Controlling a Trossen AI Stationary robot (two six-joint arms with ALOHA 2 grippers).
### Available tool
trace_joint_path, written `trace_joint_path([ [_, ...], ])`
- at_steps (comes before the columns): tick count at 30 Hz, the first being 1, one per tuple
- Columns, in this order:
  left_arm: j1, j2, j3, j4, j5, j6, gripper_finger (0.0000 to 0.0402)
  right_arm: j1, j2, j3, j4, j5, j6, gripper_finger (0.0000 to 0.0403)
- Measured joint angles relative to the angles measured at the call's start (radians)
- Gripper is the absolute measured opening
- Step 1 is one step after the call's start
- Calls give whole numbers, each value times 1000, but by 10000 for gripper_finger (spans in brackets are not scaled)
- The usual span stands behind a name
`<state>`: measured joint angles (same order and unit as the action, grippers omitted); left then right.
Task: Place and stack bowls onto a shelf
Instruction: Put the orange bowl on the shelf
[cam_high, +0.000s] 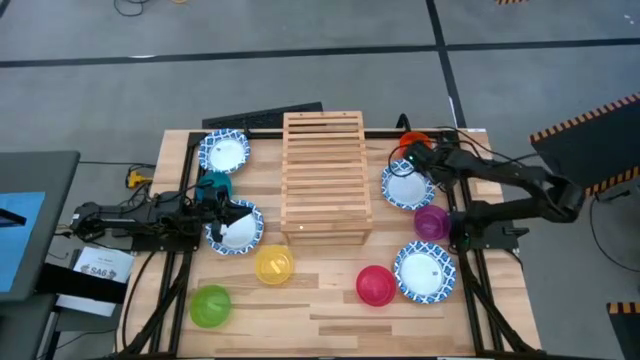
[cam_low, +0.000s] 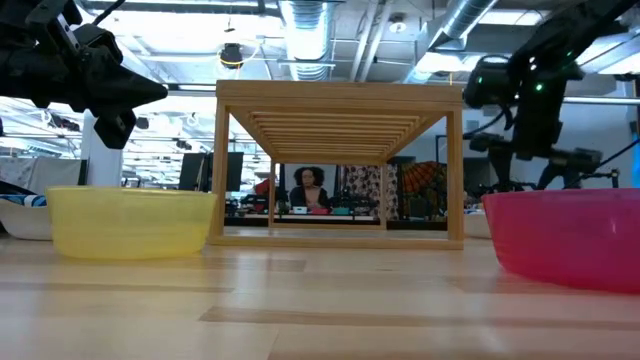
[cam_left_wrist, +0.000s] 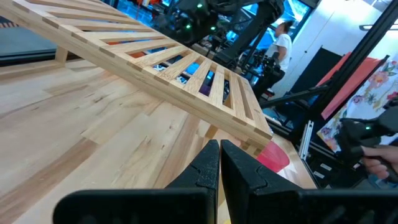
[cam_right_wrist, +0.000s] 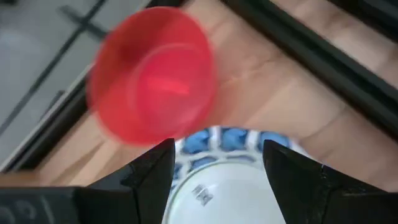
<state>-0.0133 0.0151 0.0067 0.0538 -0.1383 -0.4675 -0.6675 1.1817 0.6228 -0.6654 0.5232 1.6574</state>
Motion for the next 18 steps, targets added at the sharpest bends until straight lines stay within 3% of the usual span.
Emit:
trace_joint_path([
  [18, 0, 0, 0, 0, 0, 0, 0, -153, 188, 0, 185, -29, -13, 270],
])
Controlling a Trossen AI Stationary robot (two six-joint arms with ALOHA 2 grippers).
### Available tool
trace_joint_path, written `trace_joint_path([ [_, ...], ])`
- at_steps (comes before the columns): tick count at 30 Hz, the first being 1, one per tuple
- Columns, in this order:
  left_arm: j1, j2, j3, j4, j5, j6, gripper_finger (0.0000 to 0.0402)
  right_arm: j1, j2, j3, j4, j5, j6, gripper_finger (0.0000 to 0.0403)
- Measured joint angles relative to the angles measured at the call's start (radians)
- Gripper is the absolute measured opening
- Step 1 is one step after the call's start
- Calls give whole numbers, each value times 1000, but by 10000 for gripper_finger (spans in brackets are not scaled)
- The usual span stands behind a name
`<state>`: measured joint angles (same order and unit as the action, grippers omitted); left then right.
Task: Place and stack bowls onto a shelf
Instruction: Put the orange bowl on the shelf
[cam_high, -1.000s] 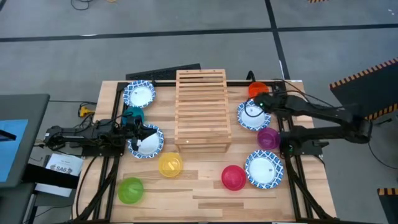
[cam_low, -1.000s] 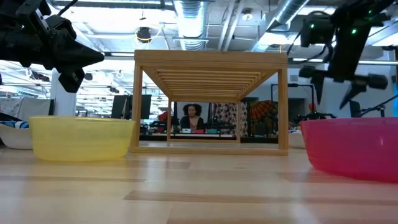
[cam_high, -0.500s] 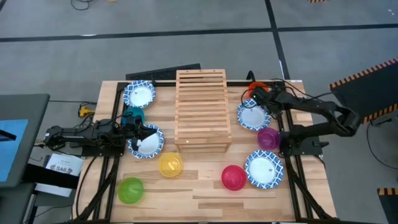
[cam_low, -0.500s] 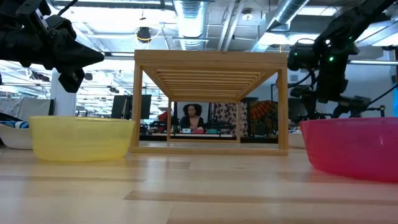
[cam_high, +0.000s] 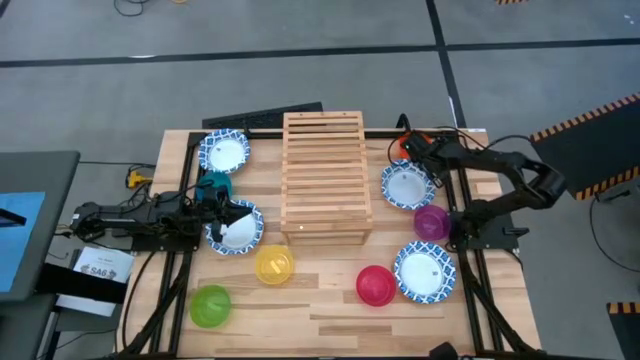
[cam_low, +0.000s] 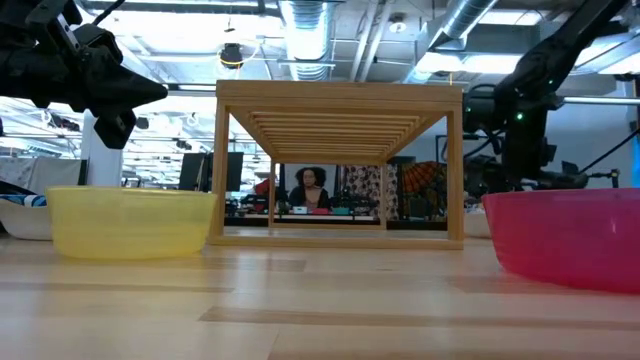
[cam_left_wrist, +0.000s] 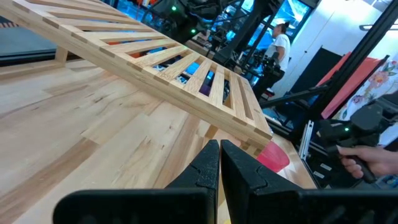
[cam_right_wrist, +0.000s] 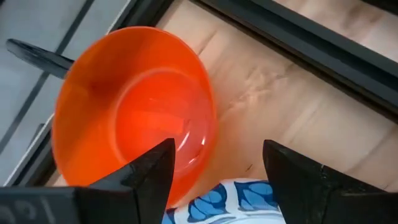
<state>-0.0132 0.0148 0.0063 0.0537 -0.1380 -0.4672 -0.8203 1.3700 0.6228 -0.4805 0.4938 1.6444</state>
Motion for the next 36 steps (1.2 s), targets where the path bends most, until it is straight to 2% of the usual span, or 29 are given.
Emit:
trace_joint_path([
  [4, 0, 0, 0, 0, 0, 0, 0, -20, 31, 0, 44, -24, -1, 265],
  [7, 0, 0, 0, 0, 0, 0, 0, -36, 59, 0, 57, -57, -1, 246],
  [12, 0, 0, 0, 0, 0, 0, 0, -51, 78, 0, 64, -81, -1, 190],
  [19, 0, 0, 0, 0, 0, 0, 0, -51, 38, 0, 63, -70, -9, 94],
  [26, 0, 0, 0, 0, 0, 0, 0, -52, -30, 0, 65, -31, -118, 27],
  [36, 0, 0, 0, 0, 0, 0, 0, -49, -128, 0, 56, -21, -191, 24],
])
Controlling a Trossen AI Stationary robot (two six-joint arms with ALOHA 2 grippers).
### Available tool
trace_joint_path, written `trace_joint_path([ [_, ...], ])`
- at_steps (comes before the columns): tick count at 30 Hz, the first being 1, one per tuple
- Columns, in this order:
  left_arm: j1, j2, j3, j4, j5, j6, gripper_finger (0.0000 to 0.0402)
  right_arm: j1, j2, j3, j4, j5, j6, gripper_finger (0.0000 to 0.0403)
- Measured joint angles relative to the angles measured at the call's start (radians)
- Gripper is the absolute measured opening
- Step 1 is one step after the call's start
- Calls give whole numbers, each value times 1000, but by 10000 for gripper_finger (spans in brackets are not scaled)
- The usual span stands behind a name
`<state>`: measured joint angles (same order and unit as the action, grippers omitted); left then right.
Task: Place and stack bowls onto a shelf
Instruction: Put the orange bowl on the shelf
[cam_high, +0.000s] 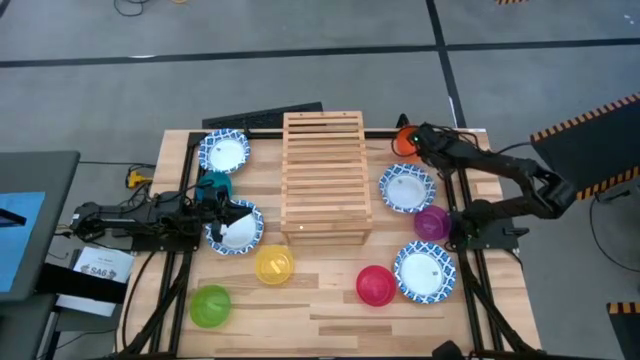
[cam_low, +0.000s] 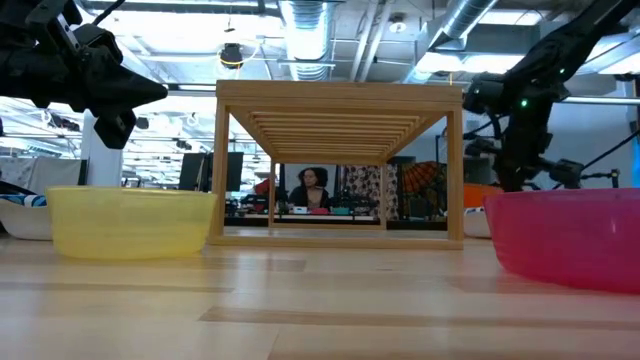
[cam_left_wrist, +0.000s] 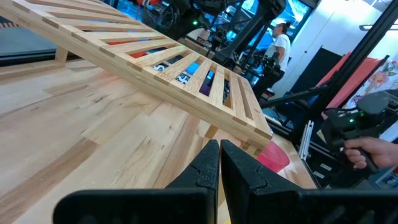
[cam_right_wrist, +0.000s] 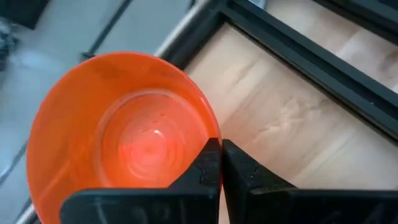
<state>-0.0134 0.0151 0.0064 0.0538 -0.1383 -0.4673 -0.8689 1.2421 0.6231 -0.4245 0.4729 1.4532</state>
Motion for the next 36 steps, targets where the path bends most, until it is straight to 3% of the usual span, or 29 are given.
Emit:
trace_joint_path([
  [7, 0, 0, 0, 0, 0, 0, 0, 45, -145, 54, 99, -3, -195, 21],
  [12, 0, 0, 0, 0, 0, 0, 0, 81, -154, 233, 96, -147, -445, 21],
  [18, 0, 0, 0, 0, 0, 0, 0, 162, -13, 547, -76, -330, -633, 21],
  [24, 0, 0, 0, 0, 0, 0, 0, 241, 183, 812, -227, -348, -747, 21],
  [36, 0, 0, 0, 0, 0, 0, 0, 315, 473, 962, -212, -361, -720, 27],
])
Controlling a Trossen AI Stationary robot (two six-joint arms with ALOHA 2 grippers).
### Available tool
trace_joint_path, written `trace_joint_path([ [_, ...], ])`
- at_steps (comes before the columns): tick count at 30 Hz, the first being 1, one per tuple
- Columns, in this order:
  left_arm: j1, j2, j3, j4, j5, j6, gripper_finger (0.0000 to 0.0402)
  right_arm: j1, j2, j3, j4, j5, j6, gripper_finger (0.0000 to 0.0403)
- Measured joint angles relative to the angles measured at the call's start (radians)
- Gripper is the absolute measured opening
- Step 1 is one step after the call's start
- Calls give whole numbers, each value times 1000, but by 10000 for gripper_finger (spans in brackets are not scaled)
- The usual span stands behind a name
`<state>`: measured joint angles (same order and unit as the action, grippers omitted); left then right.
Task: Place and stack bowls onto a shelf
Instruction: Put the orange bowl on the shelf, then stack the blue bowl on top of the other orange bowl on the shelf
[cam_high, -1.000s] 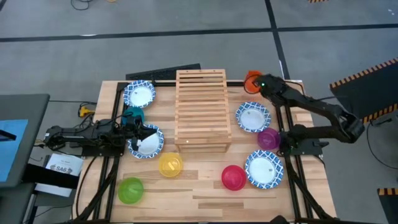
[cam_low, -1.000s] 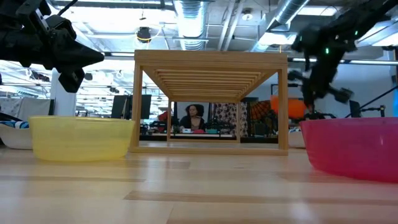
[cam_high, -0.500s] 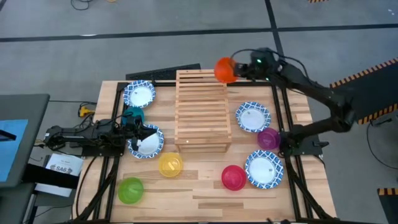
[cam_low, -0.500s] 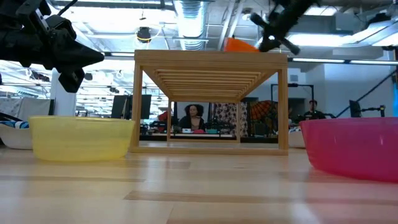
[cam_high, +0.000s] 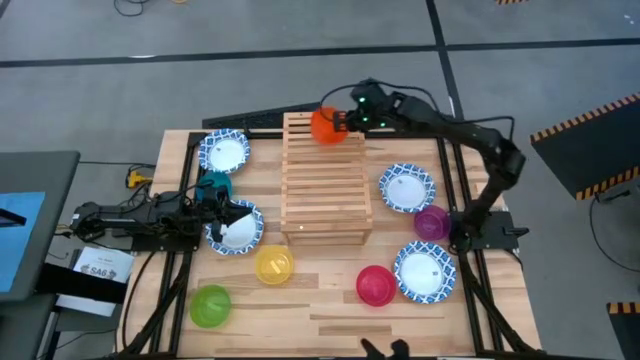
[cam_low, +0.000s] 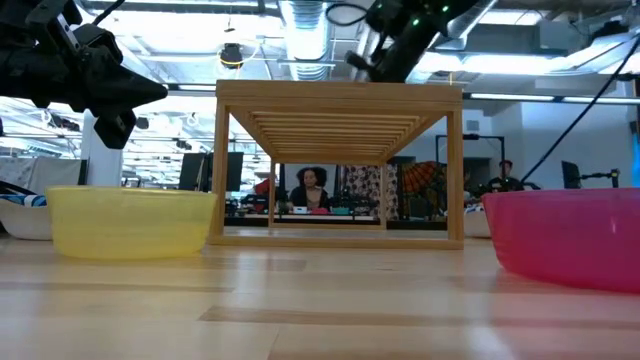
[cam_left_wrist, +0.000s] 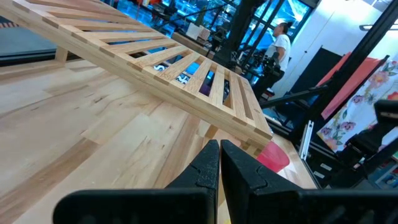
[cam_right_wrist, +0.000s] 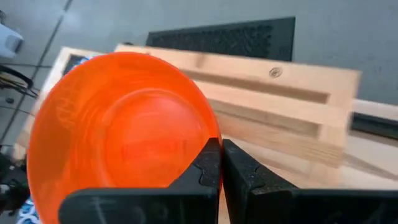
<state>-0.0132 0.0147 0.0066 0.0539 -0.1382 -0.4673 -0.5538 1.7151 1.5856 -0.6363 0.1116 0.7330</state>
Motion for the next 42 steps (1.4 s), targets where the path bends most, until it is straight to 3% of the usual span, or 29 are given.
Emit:
trace_joint_path([
  [7, 0, 0, 0, 0, 0, 0, 0, -5, 57, 8, 35, 18, 22, 26],
  [23, 0, 0, 0, 0, 0, 0, 0, -24, 59, 8, 80, 20, -5, 67],
  [27, 0, 0, 0, 0, 0, 0, 0, -23, 48, 8, 83, 19, -43, 99],
  [36, 0, 0, 0, 0, 0, 0, 0, -50, -55, 7, 34, 13, -211, 211],
  [42, 0, 0, 0, 0, 0, 0, 0, -16, -208, -13, -151, 24, -404, 238],
])
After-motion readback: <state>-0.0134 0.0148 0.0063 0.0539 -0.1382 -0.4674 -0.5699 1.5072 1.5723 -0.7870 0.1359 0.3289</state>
